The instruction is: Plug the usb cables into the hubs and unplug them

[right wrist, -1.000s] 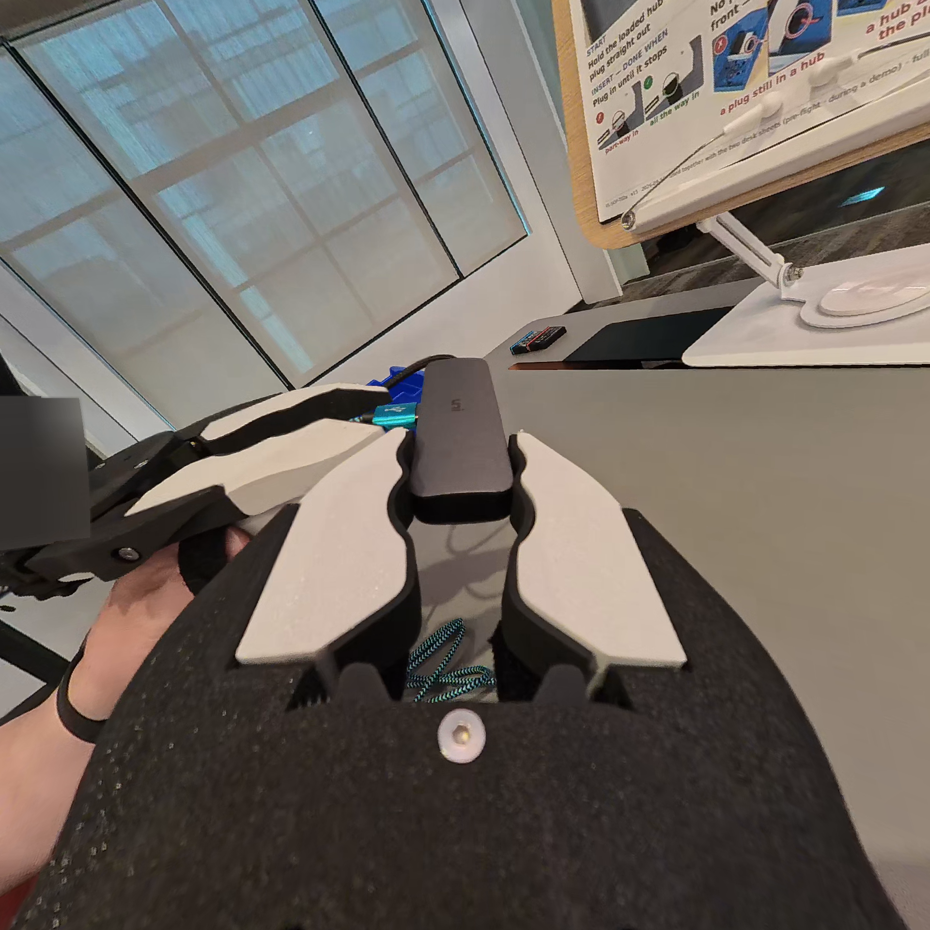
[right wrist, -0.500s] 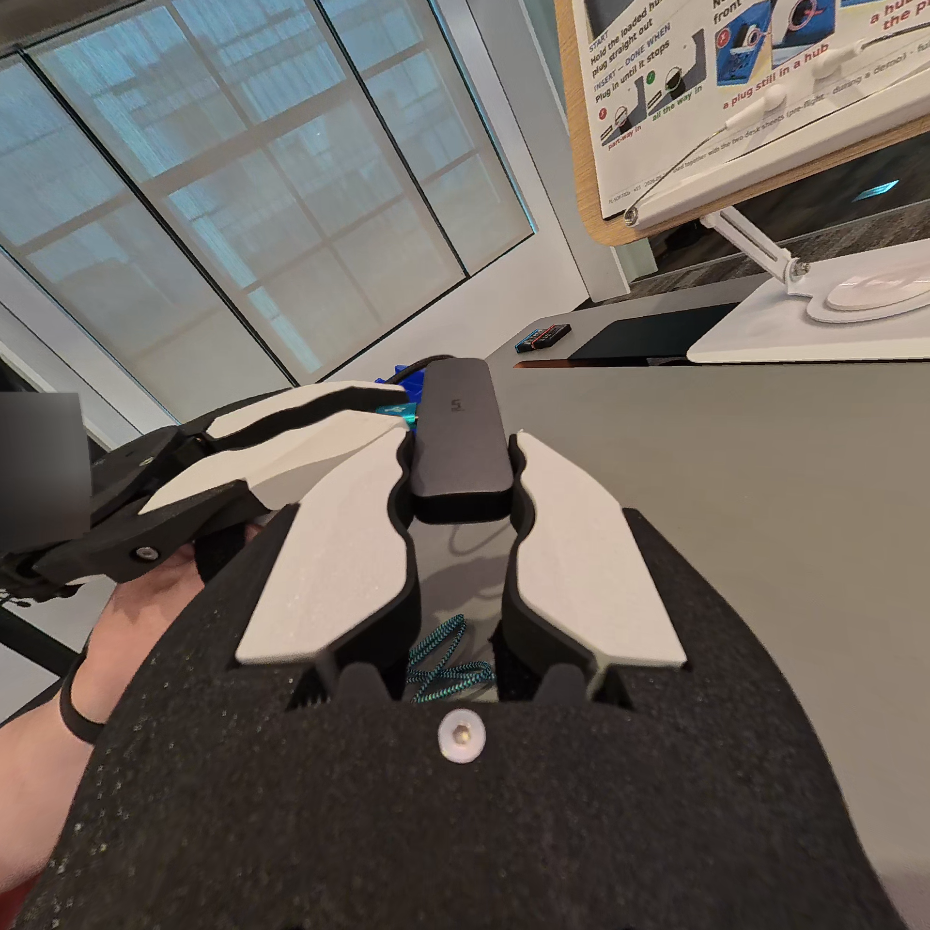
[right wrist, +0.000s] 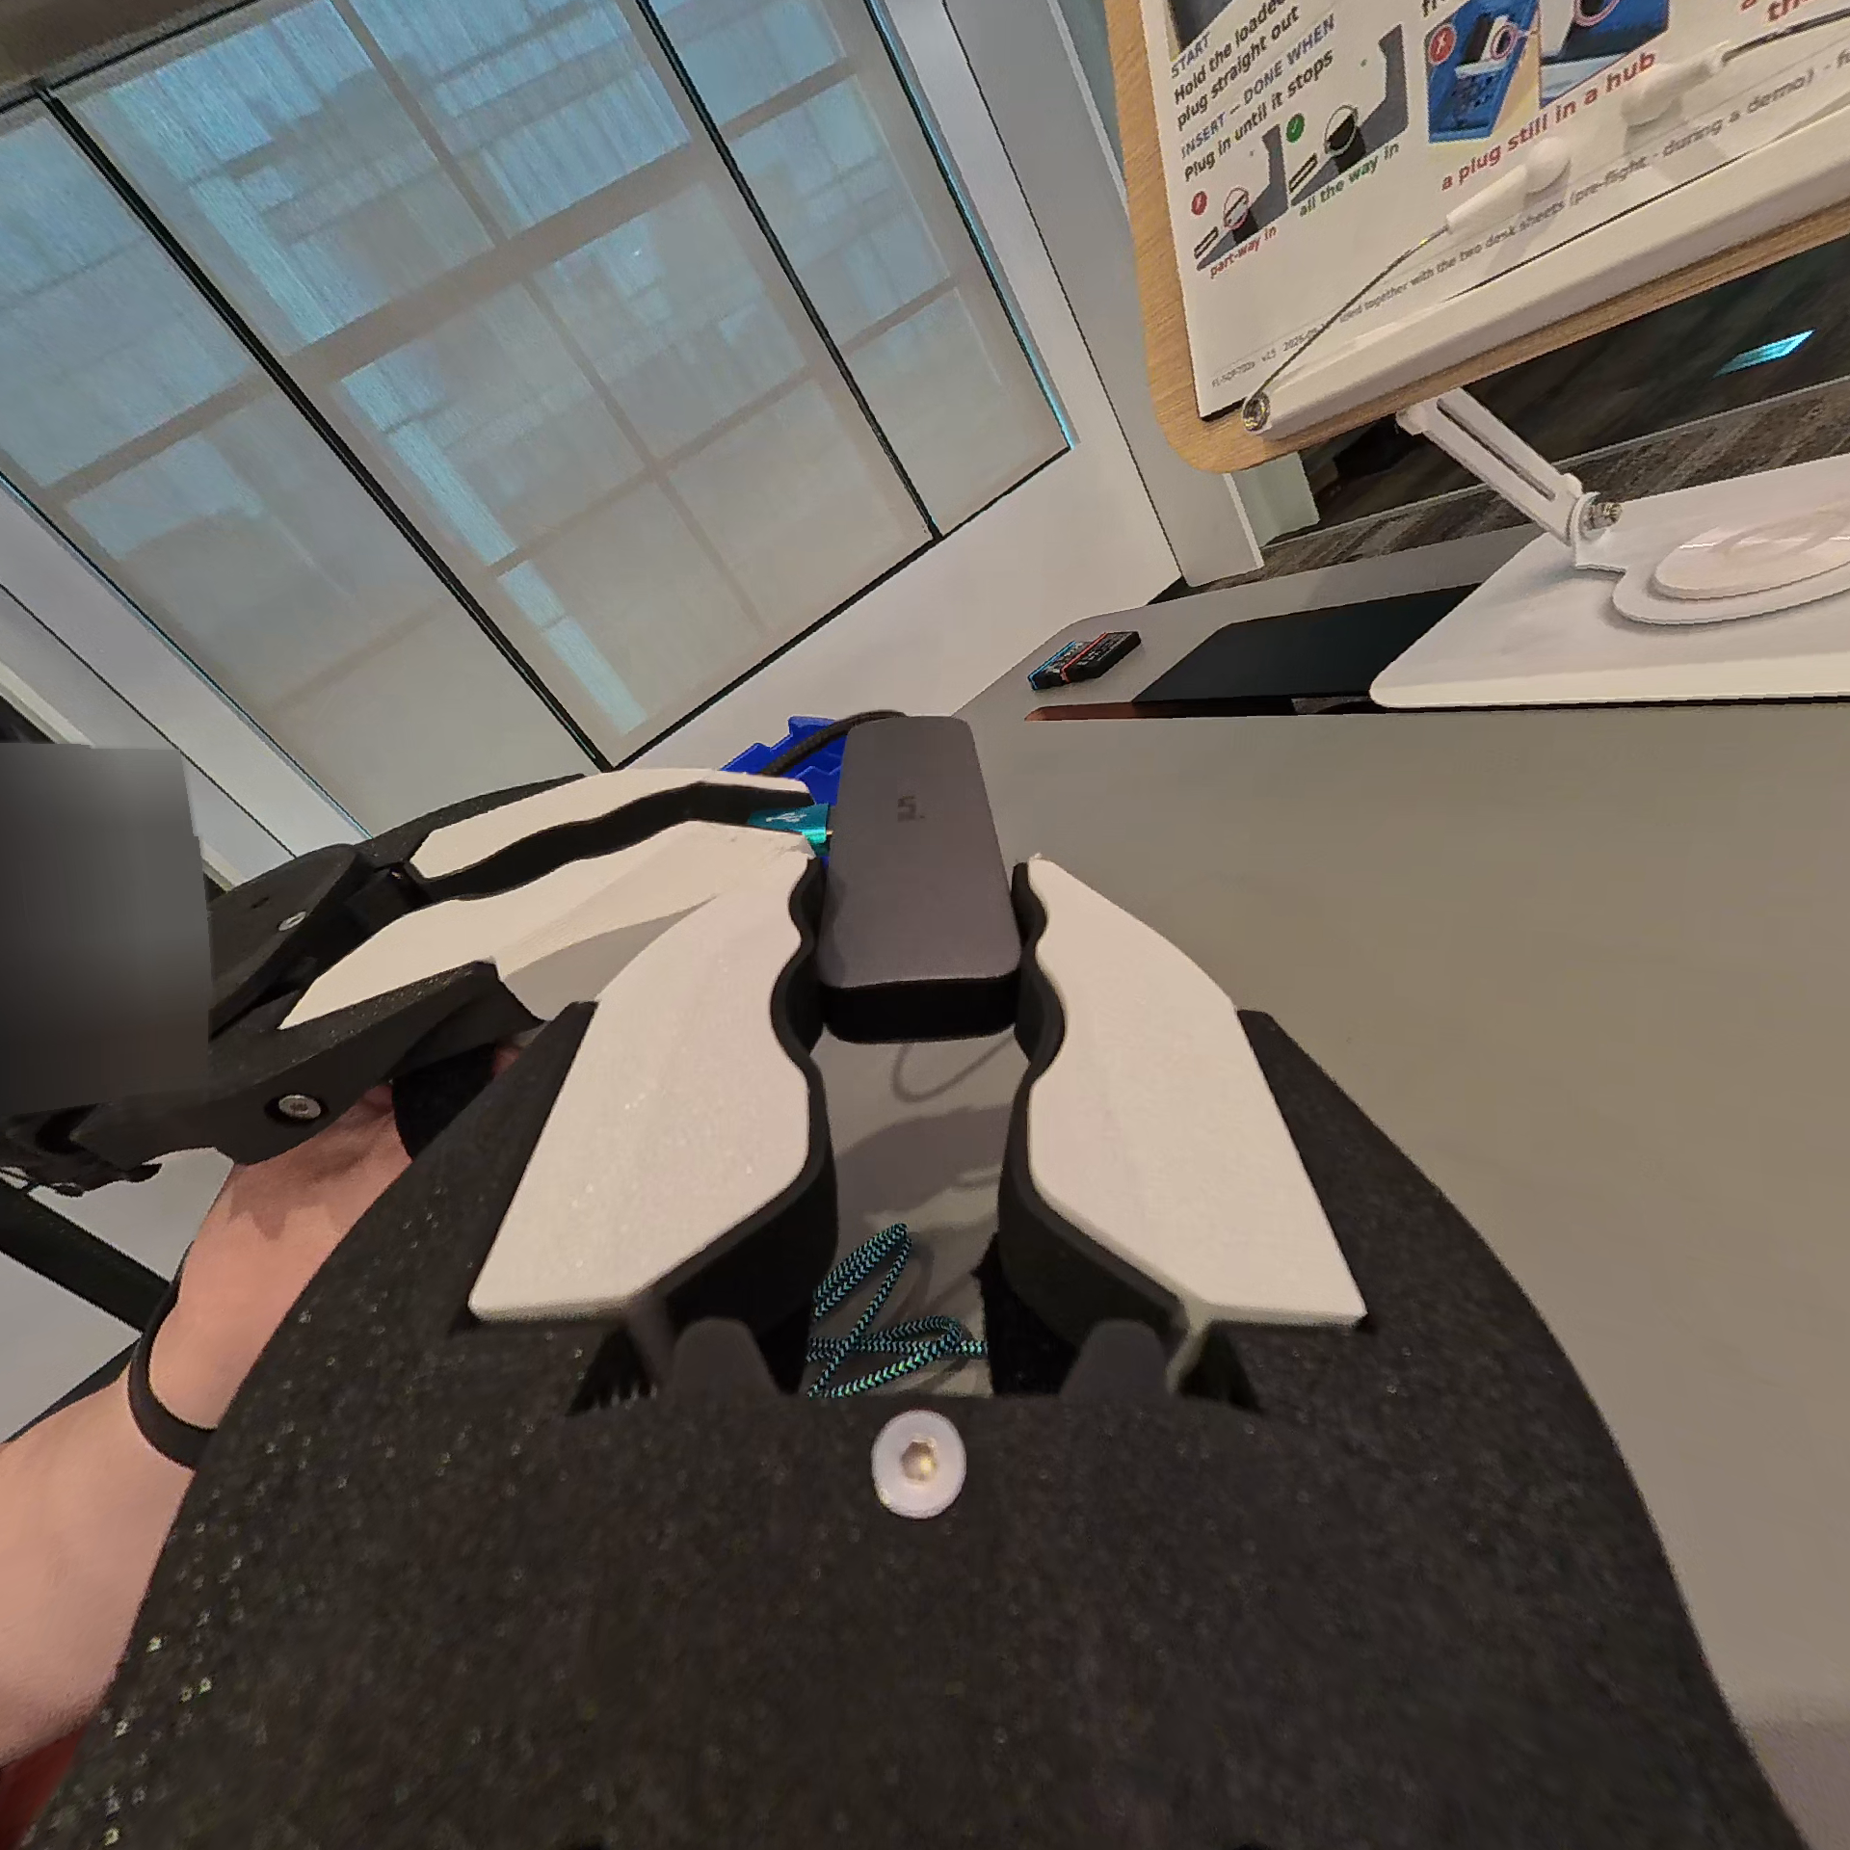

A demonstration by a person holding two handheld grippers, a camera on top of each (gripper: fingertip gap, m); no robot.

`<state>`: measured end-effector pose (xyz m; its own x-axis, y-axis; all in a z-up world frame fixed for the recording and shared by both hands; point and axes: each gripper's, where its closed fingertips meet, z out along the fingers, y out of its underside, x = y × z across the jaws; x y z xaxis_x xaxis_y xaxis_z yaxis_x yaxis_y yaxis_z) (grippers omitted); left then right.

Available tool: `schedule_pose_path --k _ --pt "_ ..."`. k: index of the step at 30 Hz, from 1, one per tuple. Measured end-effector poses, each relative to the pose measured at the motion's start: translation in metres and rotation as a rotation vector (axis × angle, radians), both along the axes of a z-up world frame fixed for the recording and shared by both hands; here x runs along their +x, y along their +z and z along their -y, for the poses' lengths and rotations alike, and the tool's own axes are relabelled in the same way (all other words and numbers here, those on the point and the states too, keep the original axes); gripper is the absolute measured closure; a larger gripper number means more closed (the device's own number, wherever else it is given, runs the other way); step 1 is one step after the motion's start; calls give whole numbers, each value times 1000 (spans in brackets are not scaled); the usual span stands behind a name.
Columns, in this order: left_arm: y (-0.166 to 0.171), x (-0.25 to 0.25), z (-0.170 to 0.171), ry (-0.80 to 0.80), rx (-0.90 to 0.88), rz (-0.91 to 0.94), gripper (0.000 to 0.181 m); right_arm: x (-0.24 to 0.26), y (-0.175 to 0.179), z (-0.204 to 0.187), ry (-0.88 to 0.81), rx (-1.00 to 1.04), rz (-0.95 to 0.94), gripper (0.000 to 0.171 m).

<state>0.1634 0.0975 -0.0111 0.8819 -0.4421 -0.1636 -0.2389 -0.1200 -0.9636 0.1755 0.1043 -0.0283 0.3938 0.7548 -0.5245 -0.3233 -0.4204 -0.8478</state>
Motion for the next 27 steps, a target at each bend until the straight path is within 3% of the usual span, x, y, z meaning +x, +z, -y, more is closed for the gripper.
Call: schedule_pose_path --k 27 --pt "-7 -1 1 -40 -42 11 166 1 -2 0 -35 67 54 136"
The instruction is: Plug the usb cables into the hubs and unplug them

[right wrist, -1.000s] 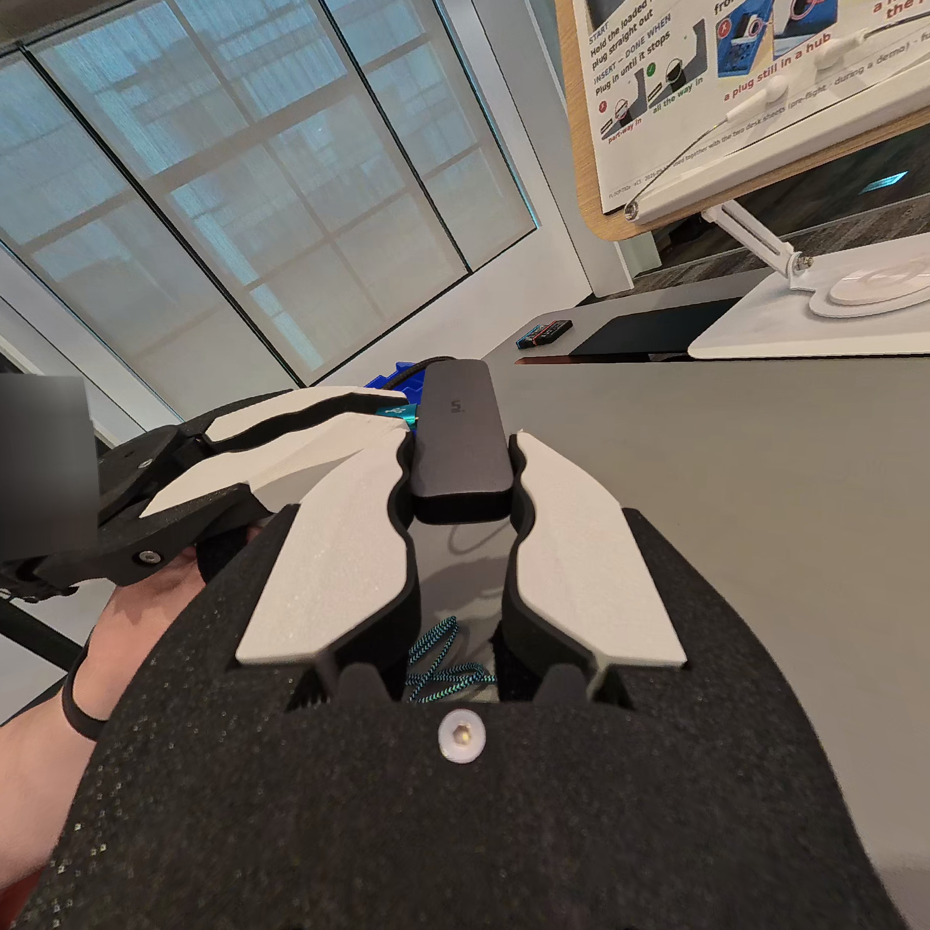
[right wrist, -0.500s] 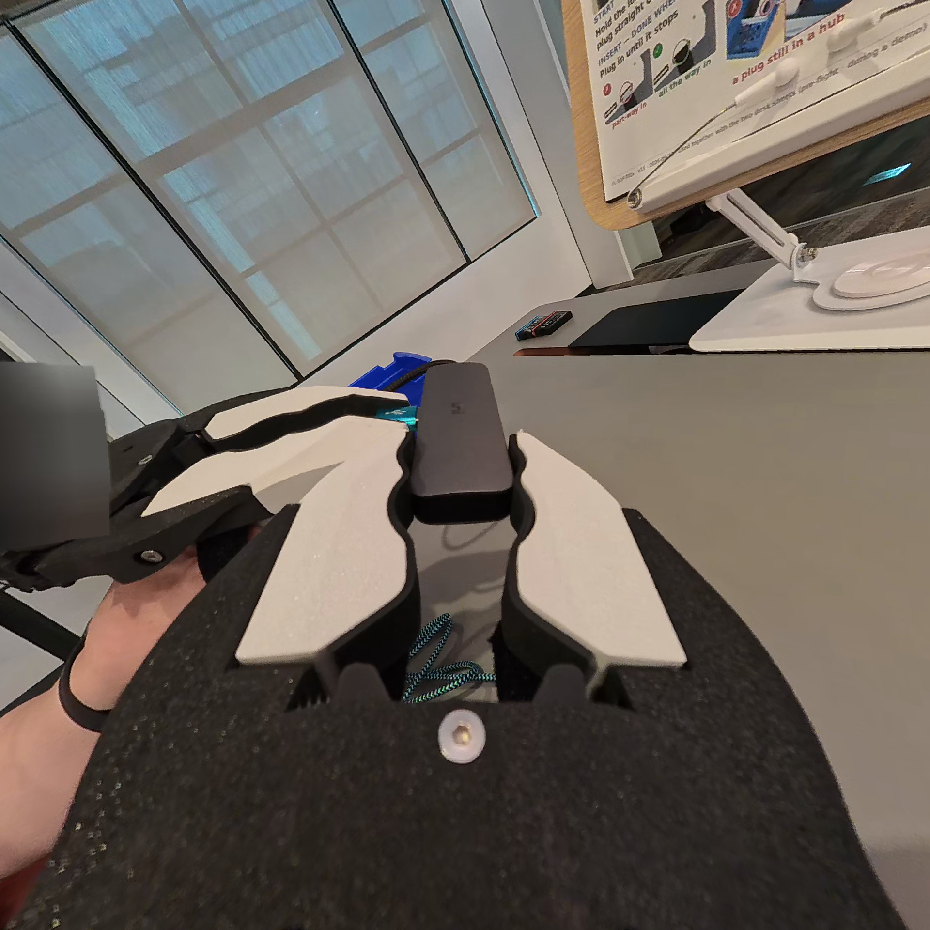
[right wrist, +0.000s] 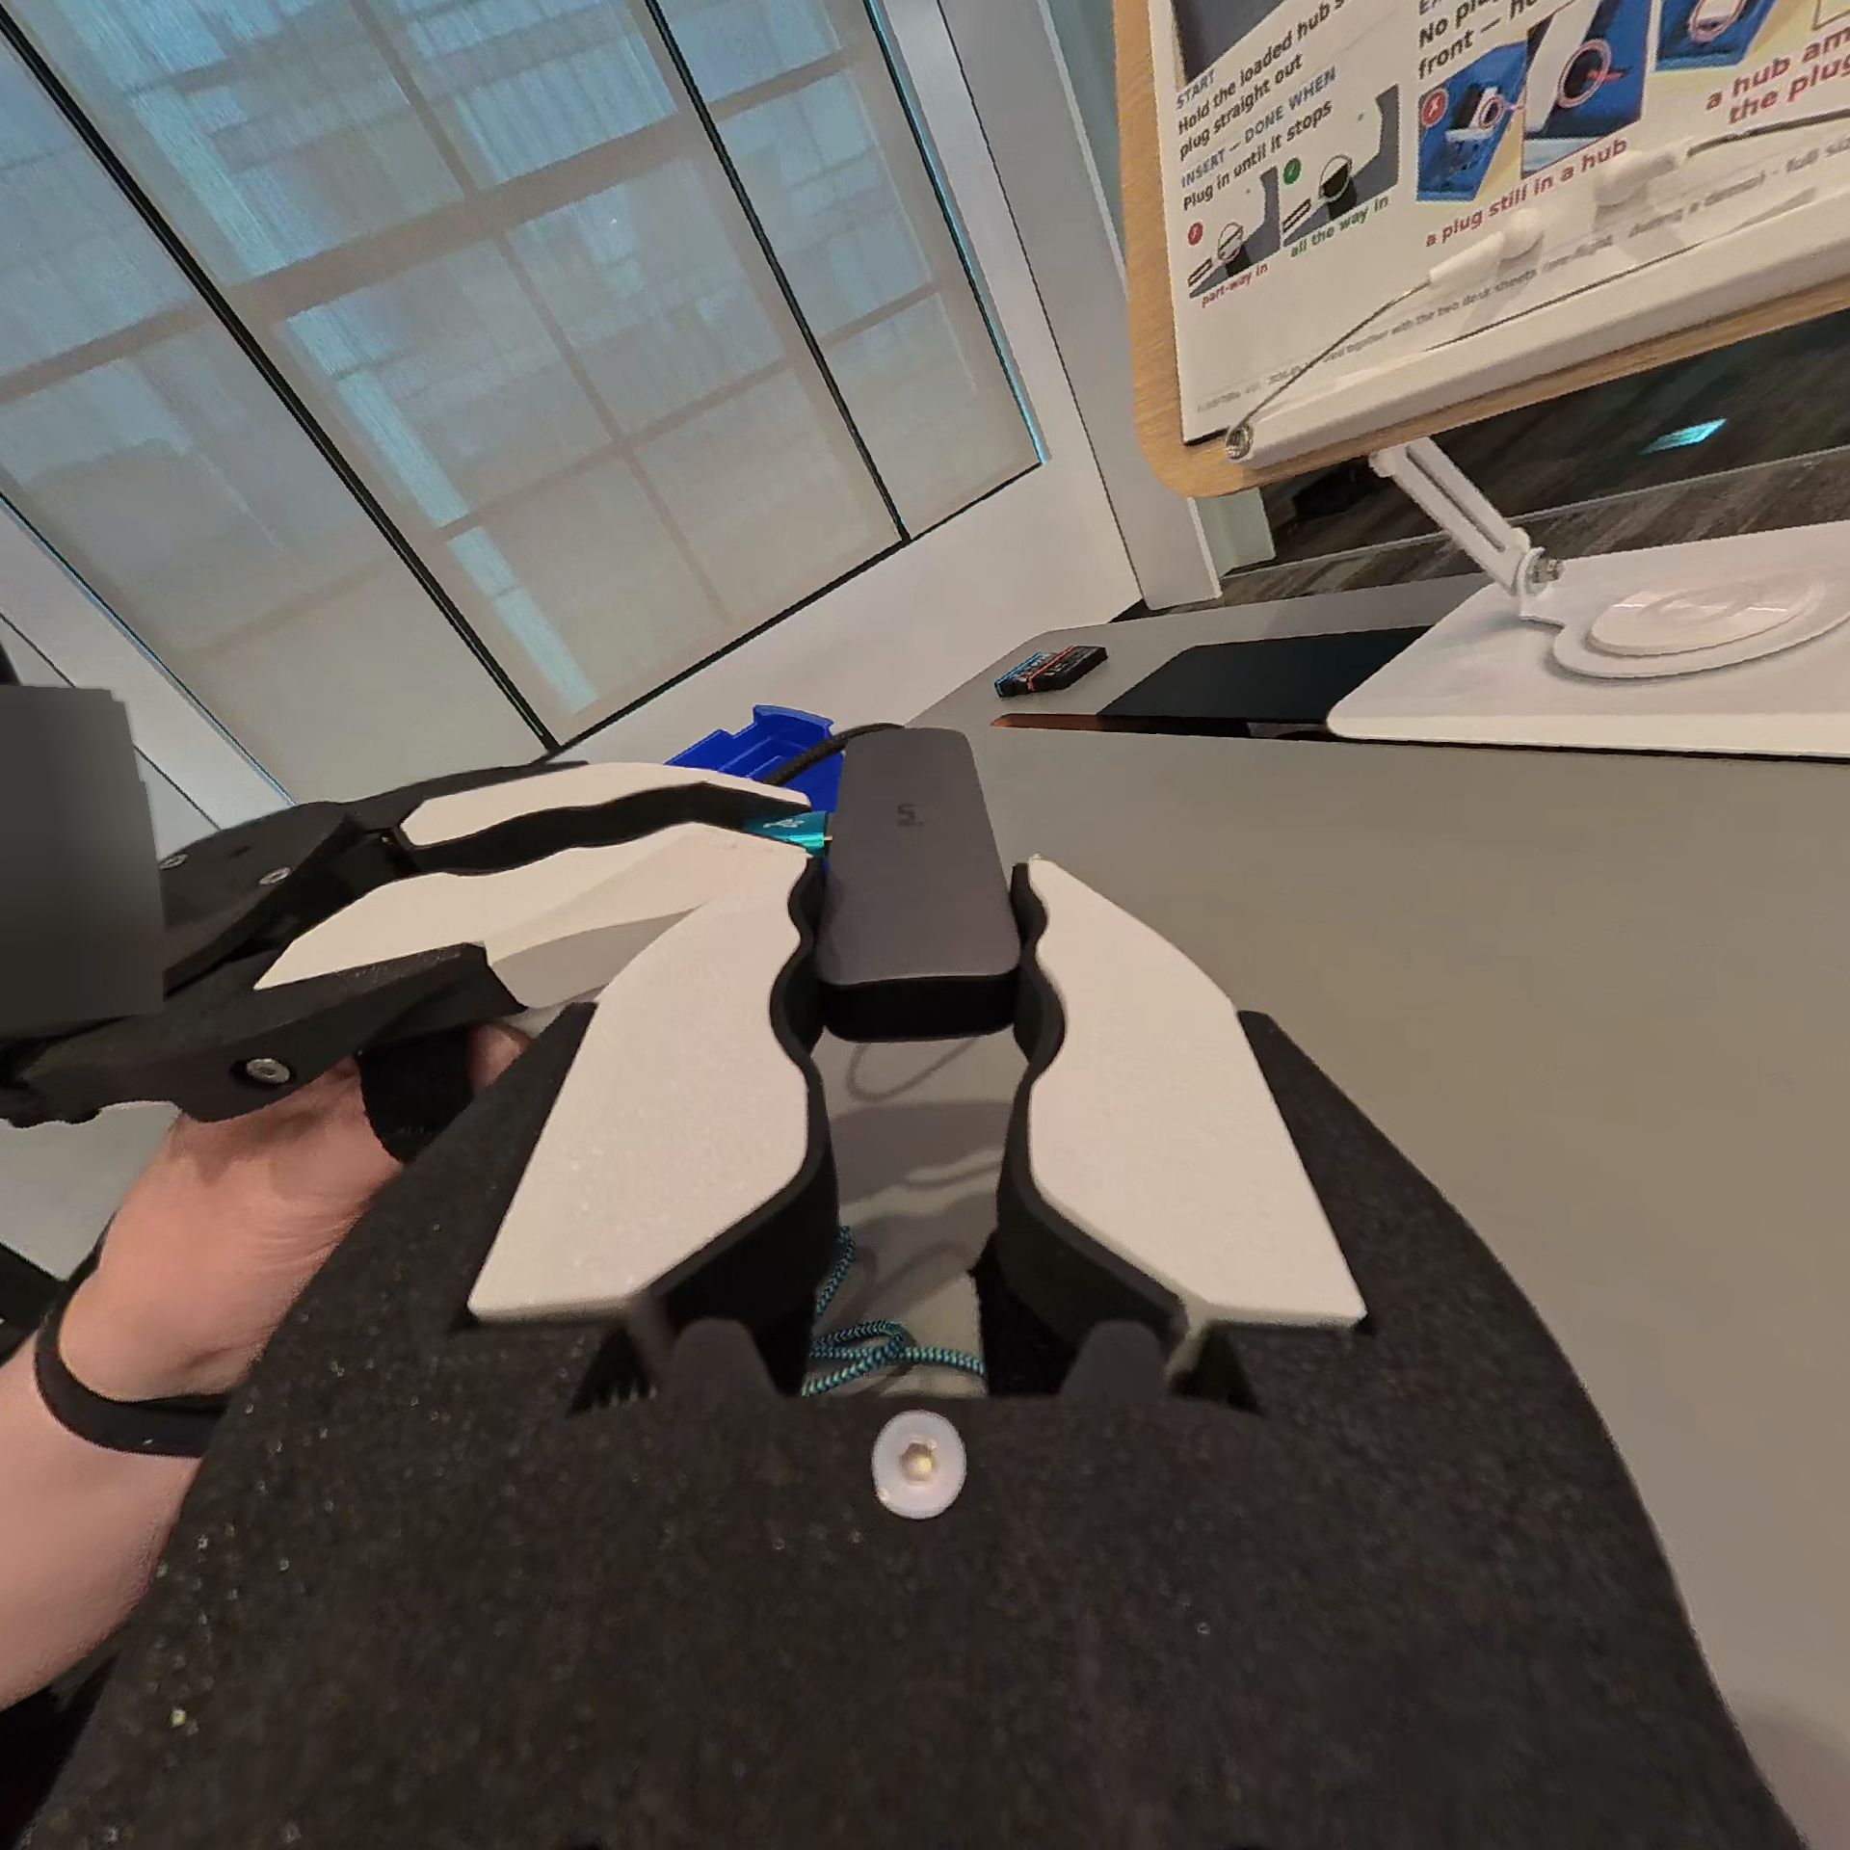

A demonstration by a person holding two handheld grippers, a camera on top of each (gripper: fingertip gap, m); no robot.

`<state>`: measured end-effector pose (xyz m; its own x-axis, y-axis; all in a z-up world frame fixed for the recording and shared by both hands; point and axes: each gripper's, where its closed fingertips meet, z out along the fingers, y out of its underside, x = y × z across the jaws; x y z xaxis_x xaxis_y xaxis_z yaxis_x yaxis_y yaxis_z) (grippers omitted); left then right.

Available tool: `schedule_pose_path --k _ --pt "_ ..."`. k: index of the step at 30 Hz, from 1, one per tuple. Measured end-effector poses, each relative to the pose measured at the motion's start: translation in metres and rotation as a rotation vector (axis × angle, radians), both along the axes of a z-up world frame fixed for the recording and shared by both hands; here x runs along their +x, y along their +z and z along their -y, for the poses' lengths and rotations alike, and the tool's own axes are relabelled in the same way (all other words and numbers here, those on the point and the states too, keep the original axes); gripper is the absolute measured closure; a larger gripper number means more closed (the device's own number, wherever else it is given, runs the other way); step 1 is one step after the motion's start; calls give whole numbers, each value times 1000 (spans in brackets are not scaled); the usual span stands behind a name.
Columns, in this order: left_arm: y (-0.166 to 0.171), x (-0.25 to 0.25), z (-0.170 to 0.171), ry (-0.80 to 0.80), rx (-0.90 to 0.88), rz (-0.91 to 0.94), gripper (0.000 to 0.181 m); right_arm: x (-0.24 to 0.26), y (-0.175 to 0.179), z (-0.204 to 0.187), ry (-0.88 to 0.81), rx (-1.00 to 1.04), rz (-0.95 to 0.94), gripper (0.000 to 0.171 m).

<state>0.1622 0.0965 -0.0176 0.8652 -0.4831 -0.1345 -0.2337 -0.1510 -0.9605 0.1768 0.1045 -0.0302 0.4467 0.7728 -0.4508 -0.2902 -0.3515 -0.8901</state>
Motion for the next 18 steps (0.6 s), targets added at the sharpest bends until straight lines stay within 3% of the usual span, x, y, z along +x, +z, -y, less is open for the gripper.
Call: schedule_pose_path --k 18 --pt "-1 -5 3 -6 -24 51 166 -3 1 2 -30 72 43 136"
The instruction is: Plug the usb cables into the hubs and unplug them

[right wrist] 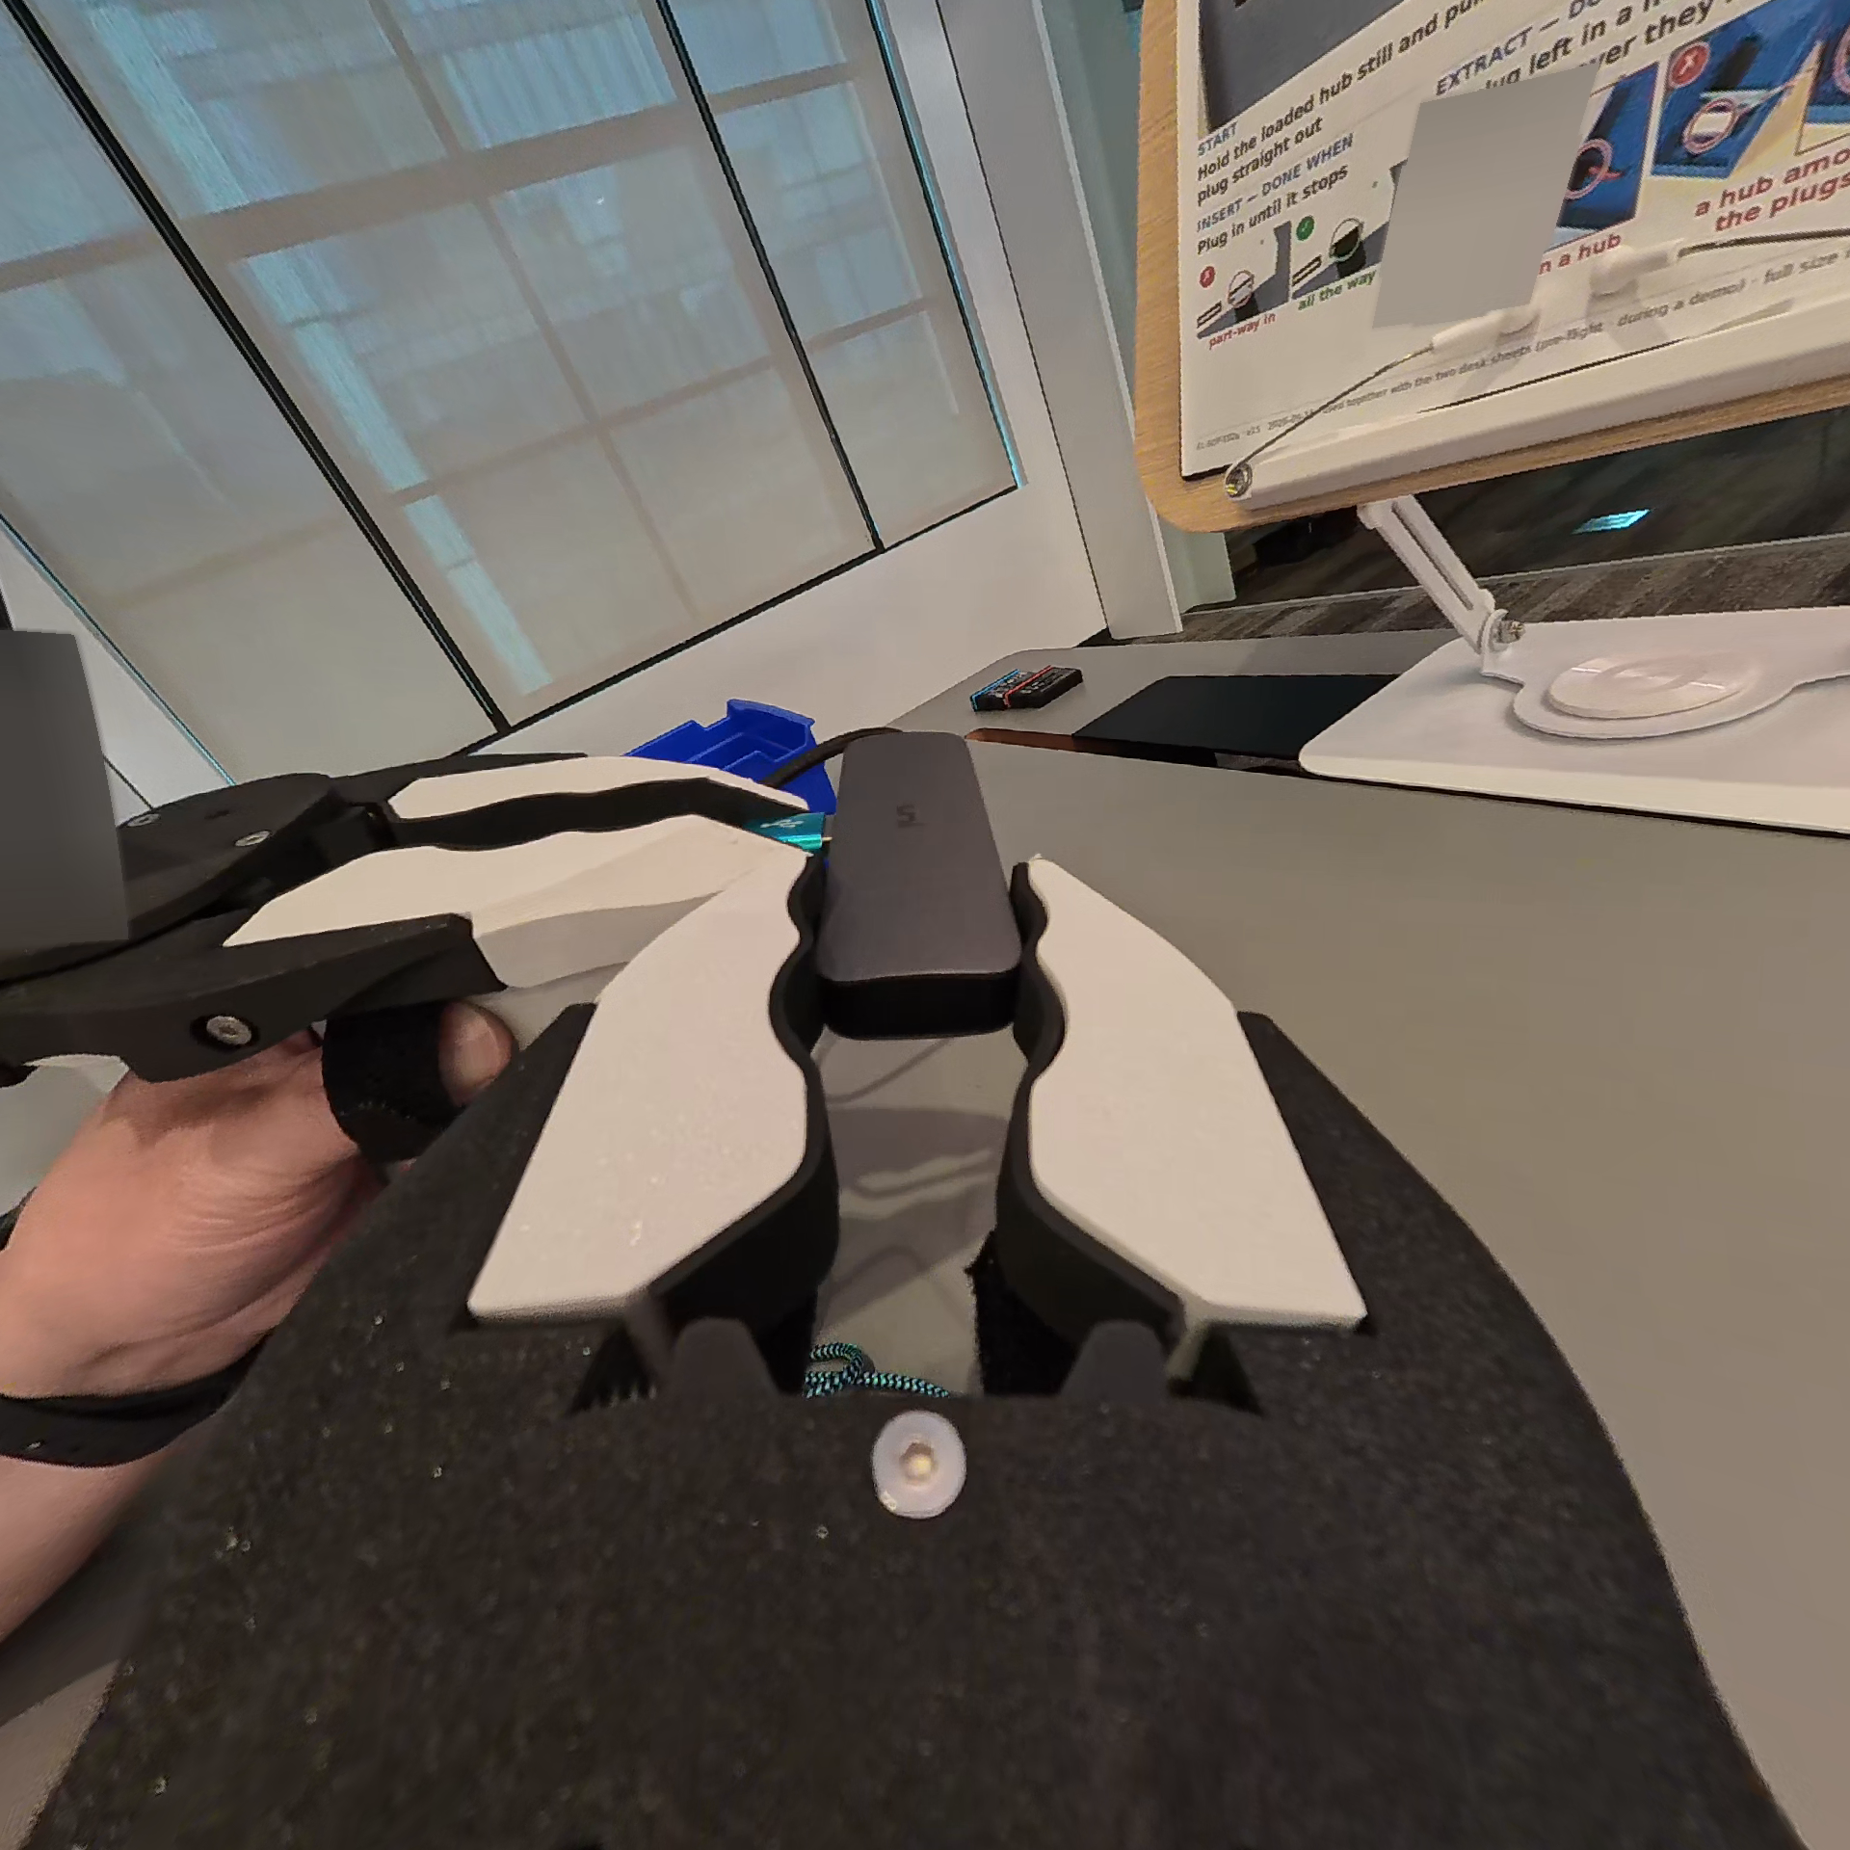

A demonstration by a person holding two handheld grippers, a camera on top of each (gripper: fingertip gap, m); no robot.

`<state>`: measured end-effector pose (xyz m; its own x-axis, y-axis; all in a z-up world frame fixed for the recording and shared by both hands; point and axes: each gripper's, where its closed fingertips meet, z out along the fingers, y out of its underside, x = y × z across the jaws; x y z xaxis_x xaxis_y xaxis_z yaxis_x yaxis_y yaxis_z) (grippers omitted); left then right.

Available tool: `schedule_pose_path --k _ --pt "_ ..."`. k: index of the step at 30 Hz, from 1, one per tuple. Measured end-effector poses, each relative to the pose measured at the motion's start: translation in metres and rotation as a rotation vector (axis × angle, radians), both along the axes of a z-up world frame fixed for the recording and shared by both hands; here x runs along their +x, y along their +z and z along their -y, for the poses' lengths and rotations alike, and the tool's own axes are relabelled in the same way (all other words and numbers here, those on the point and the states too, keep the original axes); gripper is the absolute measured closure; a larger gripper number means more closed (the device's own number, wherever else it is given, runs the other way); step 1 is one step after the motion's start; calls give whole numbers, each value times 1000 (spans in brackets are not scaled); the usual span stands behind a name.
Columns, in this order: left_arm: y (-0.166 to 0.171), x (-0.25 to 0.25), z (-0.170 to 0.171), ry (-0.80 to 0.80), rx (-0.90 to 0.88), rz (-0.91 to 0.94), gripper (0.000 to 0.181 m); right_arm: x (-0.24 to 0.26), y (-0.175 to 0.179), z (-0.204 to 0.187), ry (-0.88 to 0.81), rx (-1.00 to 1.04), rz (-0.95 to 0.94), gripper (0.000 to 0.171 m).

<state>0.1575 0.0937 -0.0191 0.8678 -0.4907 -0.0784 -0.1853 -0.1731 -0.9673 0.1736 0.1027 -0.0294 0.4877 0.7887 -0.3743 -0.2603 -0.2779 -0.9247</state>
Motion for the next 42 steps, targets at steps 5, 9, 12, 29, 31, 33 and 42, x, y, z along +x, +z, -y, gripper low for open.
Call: schedule_pose_path --k 5,9,12,29,31,33,42 --pt "-2 -2 1 -6 -13 15 166 -2 -2 0 2 3 19 136" --pt "-3 -3 1 -4 -21 19 166 -2 -3 0 -1 3 12 136" --pt "-3 -3 0 1 -18 14 166 -2 -2 -1 1 -3 -1 136" --pt "16 -8 20 -48 22 -30 166 85 4 -31 -142 -73 -203 136" --pt "17 -5 23 -69 24 -1 167 89 5 -30 -146 -53 -192 136" --pt "13 -1 27 -102 18 -25 166 94 6 -28 -149 -42 -183 136" --pt "4 -26 47 -120 -5 56 167 112 37 14 -192 62 99 136"
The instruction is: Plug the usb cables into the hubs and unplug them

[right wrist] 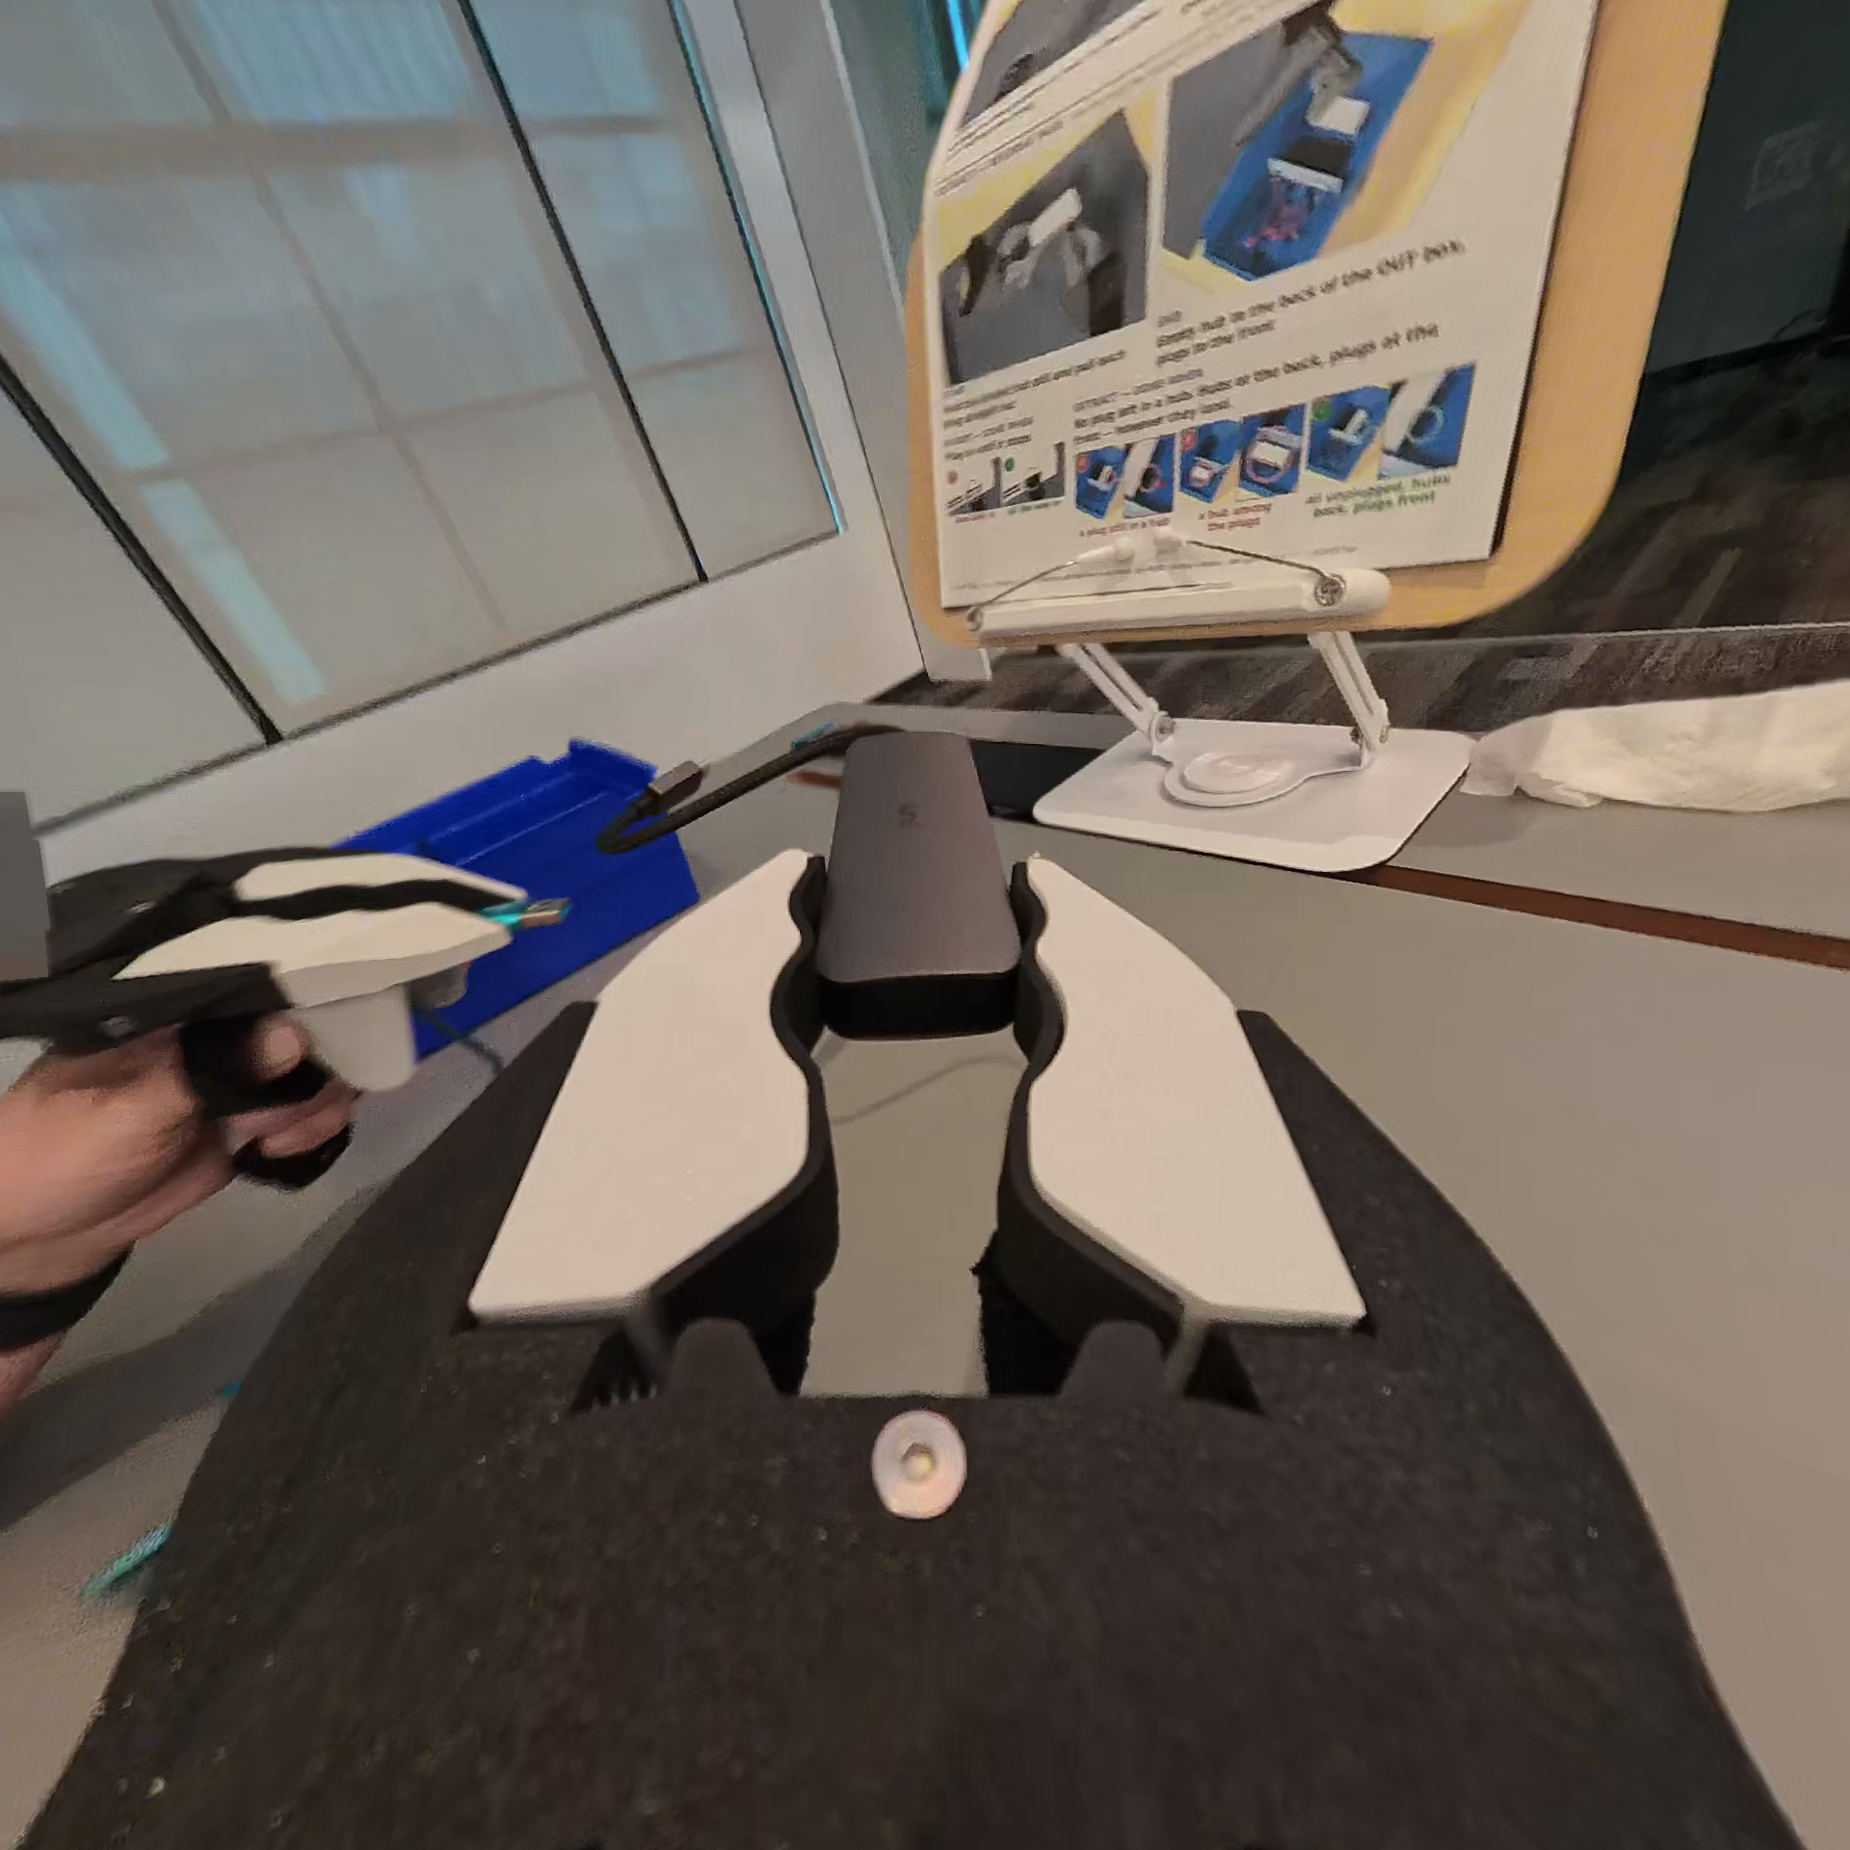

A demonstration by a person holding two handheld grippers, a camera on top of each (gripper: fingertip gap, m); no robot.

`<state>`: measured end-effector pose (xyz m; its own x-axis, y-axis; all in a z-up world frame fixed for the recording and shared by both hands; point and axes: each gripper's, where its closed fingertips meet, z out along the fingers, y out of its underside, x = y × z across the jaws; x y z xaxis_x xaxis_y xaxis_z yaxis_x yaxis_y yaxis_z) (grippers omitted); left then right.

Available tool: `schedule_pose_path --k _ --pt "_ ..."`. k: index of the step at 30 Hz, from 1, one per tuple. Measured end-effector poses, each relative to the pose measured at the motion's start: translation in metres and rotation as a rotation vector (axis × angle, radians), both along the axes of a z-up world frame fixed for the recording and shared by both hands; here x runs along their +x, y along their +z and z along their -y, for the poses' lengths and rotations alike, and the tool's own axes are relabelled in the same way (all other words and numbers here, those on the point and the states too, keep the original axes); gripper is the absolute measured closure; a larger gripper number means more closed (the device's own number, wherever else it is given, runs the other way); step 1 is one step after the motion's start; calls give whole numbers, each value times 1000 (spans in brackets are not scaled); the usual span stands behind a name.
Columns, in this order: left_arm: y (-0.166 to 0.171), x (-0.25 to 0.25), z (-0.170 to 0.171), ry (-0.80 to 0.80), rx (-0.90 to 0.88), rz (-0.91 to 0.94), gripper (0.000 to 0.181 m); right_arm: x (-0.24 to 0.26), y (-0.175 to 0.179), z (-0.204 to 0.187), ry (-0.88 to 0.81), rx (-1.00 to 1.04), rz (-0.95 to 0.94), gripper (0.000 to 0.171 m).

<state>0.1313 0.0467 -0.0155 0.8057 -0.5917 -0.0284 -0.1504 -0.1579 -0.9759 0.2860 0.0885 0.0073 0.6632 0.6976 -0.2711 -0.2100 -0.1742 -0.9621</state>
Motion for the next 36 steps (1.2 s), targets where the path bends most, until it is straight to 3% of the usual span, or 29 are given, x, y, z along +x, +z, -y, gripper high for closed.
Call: schedule_pose_path --k 6,10,13,16,25,32,36 --pt "-10 -11 -8 -28 -79 81 167 80 69 55 -32 35 256 136" --pt "-8 -7 -10 -43 -76 78 167 218 100 69 -194 8 447 136" --pt "0 -1 -9 -55 -48 49 167 318 88 79 -249 -74 518 137" --pt "8 8 -9 -61 -29 22 167 370 57 85 -215 -165 520 136" --pt "24 39 -8 -63 1 -19 167 371 -43 35 15 -399 689 136" --pt "33 63 -8 -71 28 -62 167 359 -88 11 177 -481 934 135" --pt "32 74 -6 -81 27 -78 166 352 -93 -1 213 -446 950 135"
